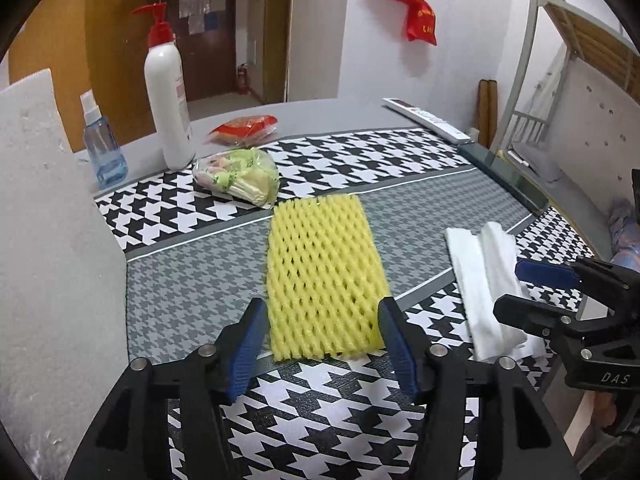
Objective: Organize soft objects
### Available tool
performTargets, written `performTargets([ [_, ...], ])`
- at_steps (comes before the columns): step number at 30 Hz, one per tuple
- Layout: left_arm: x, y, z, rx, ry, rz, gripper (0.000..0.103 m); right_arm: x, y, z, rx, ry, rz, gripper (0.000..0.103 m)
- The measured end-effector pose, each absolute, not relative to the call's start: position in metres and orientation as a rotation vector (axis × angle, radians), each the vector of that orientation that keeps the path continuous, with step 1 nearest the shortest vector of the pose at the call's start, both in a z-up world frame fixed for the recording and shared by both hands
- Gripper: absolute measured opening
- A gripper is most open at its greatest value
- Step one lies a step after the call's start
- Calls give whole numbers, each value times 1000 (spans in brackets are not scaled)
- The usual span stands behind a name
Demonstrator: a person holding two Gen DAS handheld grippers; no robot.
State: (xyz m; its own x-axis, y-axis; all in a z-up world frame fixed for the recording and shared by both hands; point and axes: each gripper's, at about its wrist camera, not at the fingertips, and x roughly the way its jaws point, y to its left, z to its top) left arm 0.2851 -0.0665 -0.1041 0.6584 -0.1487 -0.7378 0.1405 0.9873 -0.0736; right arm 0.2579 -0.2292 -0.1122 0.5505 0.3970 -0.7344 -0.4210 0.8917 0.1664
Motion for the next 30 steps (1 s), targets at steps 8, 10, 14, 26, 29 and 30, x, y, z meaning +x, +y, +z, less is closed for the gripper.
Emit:
performTargets([
  [8,293,-65,-114,-34,877,-181,59,263,-229,-115,-19,867,496,64],
  [10,293,-64,-114,-43,875,-190,47,263,-229,-115,-17,870,496,64],
  [14,288,-72,-110,-17,853,-218,22,264,-230,-118,-17,880,483,64],
  [26,262,-66,-89,-42,752,-230,19,262,-223,-119,-68,883,427,64],
  [29,256,-64,-87,-45,746,-234,19,262,-221,-120,-83,888,409,64],
  [30,254,-64,-86,-47,740,-238,19,261,-221,-120,-86,888,406,64],
])
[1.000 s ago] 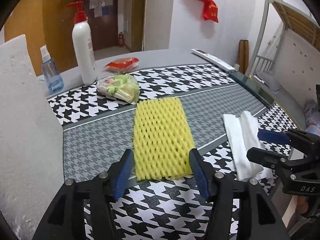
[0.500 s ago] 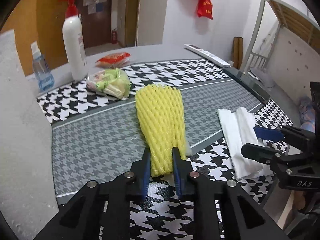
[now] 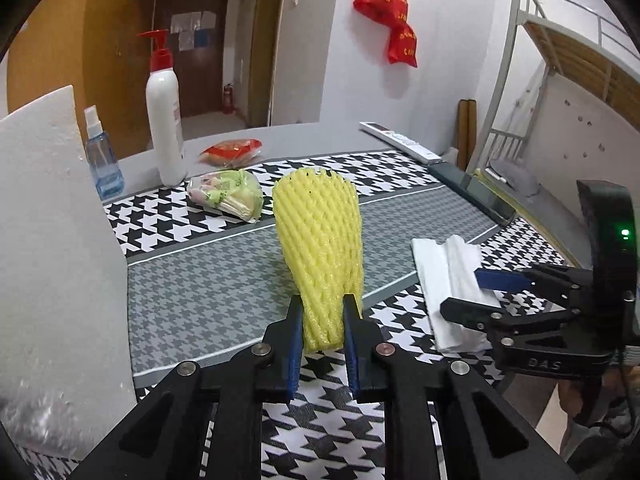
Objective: Organize soft objects
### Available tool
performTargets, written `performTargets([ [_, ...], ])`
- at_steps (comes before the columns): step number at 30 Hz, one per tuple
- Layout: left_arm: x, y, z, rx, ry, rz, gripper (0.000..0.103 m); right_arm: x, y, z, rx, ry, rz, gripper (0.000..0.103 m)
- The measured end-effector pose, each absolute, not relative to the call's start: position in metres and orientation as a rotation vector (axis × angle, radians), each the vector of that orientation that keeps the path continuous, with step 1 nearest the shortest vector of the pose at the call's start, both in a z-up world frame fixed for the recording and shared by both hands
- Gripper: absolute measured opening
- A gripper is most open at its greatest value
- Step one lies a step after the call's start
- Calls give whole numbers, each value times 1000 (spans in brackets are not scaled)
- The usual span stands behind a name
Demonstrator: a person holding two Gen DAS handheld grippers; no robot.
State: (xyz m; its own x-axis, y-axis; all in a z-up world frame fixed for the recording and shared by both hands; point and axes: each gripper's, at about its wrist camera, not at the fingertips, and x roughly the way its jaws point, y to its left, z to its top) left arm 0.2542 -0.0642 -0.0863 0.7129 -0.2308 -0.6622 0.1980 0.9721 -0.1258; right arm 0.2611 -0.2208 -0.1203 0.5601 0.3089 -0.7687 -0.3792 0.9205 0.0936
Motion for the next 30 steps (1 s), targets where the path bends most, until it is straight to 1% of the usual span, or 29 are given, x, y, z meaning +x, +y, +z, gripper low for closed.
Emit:
performTargets([
  [3,249,-67,-84,-36,726,-249,19,260,-220,-120,-101,890,395,64],
  [8,244,-69,-82,-40,716,-272,19,255,-214,-123,-165,887,341,74],
  [16,239,-65,-81,-41,710,-288,19,250,-214,-123,-158,869,307,73],
  [18,240,-64,-81,-44,711,-294,19,249,-215,-122,-158,870,304,68],
  [20,240,-63,-80,-39,704,-303,19,247,-216,-119,-159,875,306,50],
  [24,239,-62,-80,-45,702,-309,19,243,-219,-118,-156,870,300,33],
  [25,238,-62,-80,-43,701,-311,19,242,-221,-118,-141,865,296,23],
  [26,238,-62,-79,-39,698,-311,19,242,-224,-117,-113,860,293,18],
  [28,236,-61,-78,-36,695,-311,19,240,-229,-118,-73,848,281,12],
  [30,236,-60,-77,-39,687,-313,19,238,-227,-118,-64,836,291,11],
])
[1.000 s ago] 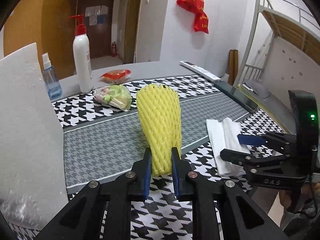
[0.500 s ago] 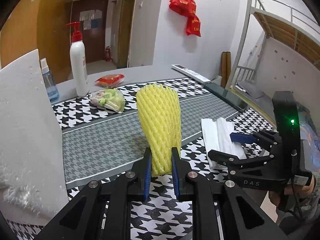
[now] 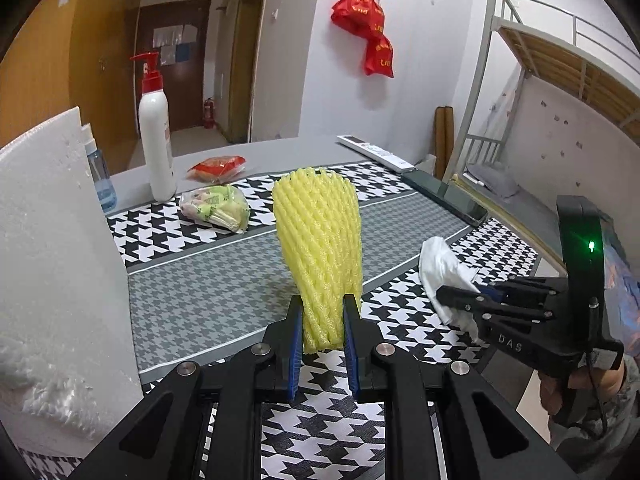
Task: Organize soft objects
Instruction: 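Carry the yellow net and white tissue toward the foam box with both tools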
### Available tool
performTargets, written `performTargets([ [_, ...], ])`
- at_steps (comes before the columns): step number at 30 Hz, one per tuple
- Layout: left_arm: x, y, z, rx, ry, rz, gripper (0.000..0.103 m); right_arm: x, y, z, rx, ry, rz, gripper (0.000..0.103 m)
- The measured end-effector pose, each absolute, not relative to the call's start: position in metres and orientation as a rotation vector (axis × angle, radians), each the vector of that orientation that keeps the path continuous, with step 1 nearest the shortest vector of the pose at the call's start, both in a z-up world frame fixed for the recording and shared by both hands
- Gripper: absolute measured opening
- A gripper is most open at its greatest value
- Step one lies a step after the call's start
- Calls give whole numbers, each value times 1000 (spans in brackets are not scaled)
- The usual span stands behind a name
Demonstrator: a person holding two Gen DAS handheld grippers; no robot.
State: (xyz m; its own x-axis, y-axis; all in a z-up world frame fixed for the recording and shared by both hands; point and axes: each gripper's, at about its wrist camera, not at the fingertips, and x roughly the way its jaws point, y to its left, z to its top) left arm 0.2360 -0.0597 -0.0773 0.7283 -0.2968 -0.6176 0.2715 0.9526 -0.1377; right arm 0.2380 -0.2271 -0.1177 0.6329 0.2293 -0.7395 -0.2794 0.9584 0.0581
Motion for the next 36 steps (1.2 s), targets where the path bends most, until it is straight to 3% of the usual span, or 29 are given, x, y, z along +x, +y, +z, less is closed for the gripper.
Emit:
performTargets([
  [36,186,-23,-19,-41,469,-277,19,183,-190,-14,-70,551,353,11],
])
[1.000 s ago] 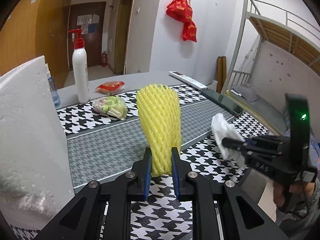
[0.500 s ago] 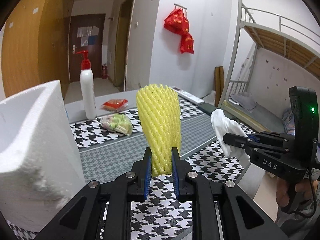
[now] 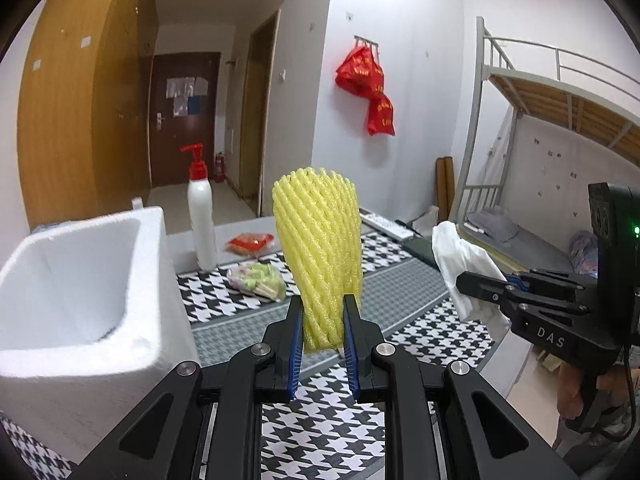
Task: Organize soft objects
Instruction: 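Carry the yellow net and white tissue toward the foam box with both tools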
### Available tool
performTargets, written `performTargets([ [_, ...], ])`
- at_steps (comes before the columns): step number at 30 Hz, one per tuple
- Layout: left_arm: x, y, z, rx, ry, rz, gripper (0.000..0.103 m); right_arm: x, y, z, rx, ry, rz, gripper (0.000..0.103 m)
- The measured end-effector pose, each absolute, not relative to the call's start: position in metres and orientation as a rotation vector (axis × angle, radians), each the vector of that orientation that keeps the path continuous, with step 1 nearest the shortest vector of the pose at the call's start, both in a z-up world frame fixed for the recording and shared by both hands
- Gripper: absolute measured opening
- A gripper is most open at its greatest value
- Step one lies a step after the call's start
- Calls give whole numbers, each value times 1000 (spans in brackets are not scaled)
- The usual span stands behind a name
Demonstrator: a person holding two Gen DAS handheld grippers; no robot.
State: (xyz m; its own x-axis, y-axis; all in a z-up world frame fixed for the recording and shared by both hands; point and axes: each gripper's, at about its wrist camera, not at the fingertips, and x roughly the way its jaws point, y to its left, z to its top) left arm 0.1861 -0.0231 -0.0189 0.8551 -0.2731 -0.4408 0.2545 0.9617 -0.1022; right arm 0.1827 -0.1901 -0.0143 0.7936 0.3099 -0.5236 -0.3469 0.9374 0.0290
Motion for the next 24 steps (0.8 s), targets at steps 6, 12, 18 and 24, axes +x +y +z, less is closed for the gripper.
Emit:
performTargets([
  [6,180,-16,-9,-36,436,-241,19,179,-188,-4,-68,517,369,11],
  [12,173,-10,0,-30,402,-213,19,177,-180,5,-78,487,403,11],
  [18,168,-2,5,-31,388,-173,19,178,-169,10,-76,469,452,11],
  [24,160,8,9,-31,374,-125,19,177,-157,14,-81,446,500,11],
])
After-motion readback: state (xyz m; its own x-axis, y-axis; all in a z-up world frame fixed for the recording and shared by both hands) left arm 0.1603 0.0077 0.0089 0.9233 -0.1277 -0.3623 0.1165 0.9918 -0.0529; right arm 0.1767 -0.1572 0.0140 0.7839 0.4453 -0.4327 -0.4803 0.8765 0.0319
